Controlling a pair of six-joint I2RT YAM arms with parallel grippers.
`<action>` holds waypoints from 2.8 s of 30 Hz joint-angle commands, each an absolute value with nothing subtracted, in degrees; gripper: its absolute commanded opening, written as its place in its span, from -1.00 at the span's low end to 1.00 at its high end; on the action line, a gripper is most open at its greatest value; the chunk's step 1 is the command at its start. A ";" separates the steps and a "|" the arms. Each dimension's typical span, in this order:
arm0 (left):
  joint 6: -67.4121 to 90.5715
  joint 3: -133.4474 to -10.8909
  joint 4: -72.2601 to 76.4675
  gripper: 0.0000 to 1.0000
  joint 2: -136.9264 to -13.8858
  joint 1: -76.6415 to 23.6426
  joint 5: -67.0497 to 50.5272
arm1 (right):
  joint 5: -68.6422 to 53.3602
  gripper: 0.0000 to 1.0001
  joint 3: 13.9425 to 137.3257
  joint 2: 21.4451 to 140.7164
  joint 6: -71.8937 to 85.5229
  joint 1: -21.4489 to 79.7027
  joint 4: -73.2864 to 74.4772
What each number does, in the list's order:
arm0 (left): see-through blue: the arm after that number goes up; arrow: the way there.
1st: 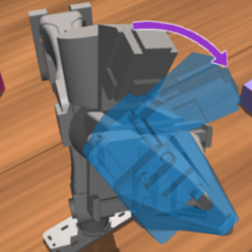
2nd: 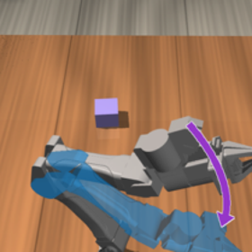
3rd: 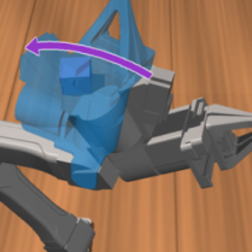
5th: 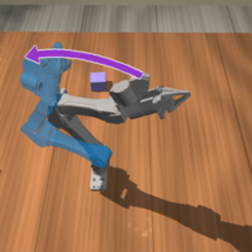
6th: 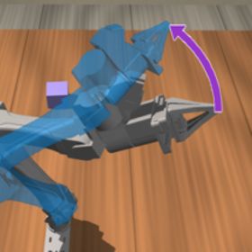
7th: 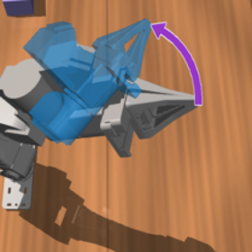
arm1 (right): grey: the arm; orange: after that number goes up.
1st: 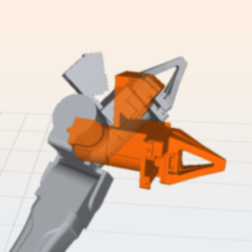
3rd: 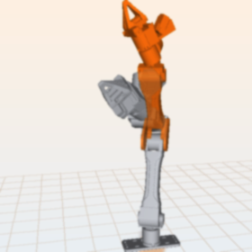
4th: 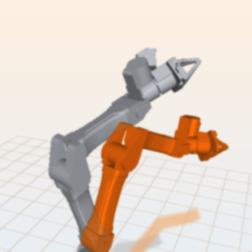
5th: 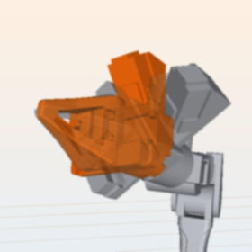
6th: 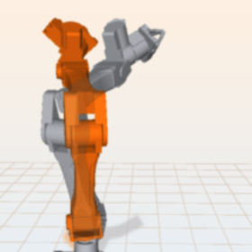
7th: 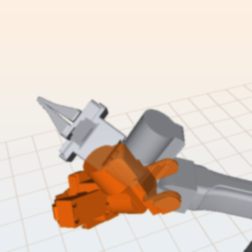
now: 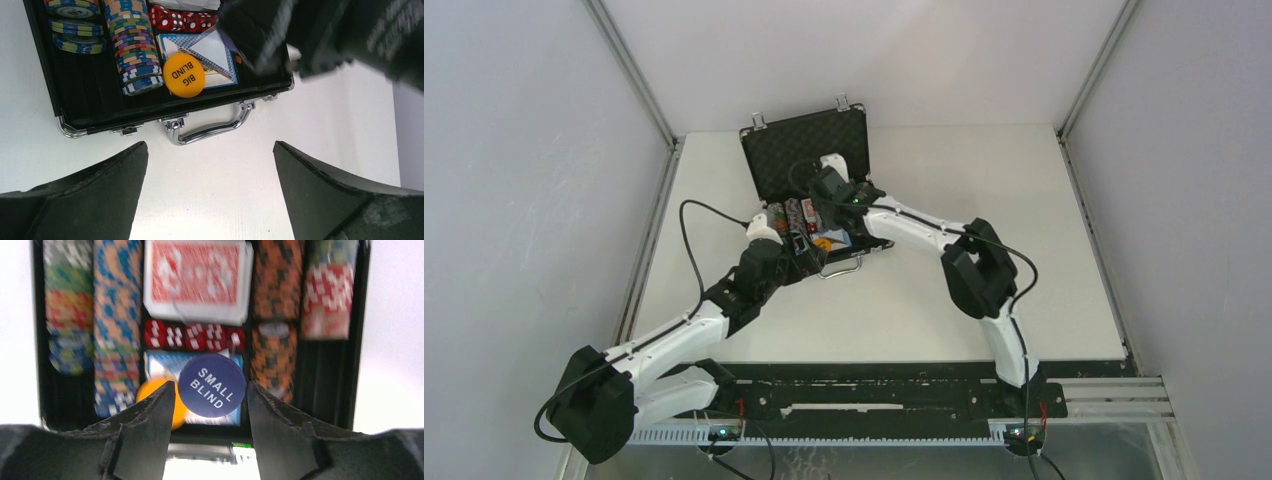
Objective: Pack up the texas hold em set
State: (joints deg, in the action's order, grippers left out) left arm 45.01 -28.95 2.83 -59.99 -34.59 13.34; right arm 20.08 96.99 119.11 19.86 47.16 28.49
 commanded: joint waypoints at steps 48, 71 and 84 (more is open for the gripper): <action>38.86 -27.98 4.09 1.00 -54.04 -34.37 20.81 | 12.16 0.33 72.87 97.64 11.04 38.04 -11.01; 37.50 -29.19 4.22 1.00 -58.81 -34.39 20.47 | -4.02 0.01 104.90 130.70 2.33 23.69 -23.08; 37.37 -29.81 4.28 1.00 -60.28 -34.37 19.55 | -6.31 -0.87 95.81 126.68 4.01 23.64 -30.13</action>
